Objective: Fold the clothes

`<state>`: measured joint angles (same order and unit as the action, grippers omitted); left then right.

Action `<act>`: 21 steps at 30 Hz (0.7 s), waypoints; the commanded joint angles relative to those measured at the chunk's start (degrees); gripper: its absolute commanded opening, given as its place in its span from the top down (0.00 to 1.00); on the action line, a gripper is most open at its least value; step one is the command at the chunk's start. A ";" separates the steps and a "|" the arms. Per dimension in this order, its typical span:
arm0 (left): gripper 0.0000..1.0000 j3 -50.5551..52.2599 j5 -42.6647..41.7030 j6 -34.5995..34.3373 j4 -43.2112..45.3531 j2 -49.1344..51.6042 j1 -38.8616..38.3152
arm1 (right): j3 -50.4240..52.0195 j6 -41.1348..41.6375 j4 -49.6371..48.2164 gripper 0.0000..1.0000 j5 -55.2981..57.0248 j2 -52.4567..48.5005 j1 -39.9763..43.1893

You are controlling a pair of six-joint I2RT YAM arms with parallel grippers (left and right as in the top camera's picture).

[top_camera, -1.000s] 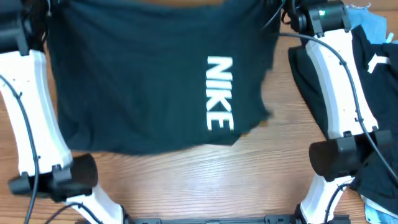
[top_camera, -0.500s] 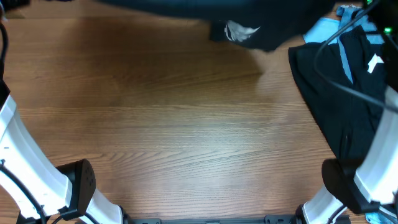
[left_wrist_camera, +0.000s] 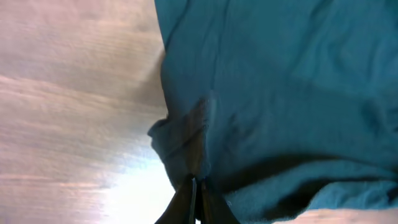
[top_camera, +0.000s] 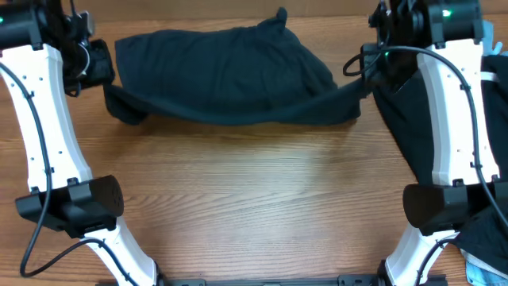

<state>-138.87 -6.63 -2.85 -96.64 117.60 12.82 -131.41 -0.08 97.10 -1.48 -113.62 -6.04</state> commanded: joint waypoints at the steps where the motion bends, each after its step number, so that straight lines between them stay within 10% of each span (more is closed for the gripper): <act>1: 0.96 5.51 1.27 1.60 -0.17 -1.86 -0.26 | 3.56 -0.35 -0.04 0.96 -1.88 2.10 0.13; 12: 0.96 29.59 8.90 -2.84 -0.17 -14.71 -0.26 | 22.27 2.01 -0.04 0.96 -4.35 10.91 0.74; 21: 0.96 47.91 29.66 -22.16 -0.17 -18.40 0.04 | 38.10 4.17 -0.04 0.96 -4.17 18.25 10.01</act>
<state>-93.19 15.05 -17.72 -96.64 101.49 12.73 -95.59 2.31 97.21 -5.76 -98.67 0.93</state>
